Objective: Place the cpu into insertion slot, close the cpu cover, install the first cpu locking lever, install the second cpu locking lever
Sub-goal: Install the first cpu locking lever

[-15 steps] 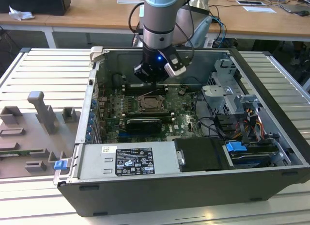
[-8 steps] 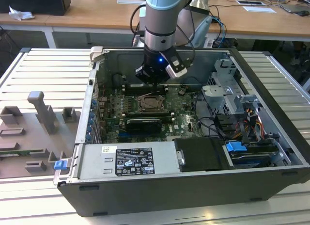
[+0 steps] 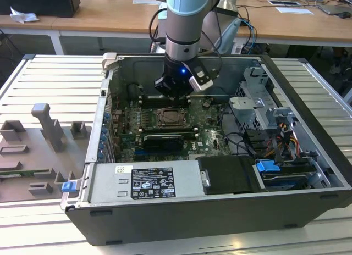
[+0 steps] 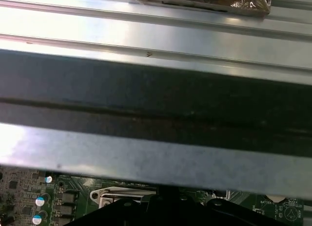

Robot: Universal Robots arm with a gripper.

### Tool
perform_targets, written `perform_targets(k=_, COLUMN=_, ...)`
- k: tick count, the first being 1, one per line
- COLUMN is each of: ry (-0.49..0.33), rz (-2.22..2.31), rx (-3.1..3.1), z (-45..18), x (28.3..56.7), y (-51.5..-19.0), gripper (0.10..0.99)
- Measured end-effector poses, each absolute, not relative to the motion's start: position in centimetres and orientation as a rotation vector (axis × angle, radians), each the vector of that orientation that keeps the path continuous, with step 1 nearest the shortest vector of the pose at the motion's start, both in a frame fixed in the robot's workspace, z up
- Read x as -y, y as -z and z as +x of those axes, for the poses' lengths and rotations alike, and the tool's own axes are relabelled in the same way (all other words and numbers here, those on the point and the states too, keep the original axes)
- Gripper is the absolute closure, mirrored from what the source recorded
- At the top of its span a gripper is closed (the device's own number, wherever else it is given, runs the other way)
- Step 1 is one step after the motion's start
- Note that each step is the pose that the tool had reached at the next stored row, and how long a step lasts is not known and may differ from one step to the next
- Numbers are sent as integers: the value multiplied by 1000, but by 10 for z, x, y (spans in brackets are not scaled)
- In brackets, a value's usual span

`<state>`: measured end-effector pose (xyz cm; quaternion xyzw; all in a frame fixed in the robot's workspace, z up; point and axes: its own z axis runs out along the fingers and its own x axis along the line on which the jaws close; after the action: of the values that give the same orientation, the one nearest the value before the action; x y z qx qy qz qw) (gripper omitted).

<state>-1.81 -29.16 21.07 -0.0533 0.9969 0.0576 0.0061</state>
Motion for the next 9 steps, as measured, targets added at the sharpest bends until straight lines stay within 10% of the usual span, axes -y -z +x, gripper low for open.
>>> perform_targets(k=9, ry=-178, rz=-149, rx=-3120, z=-17, x=292, y=-205, gripper=980)
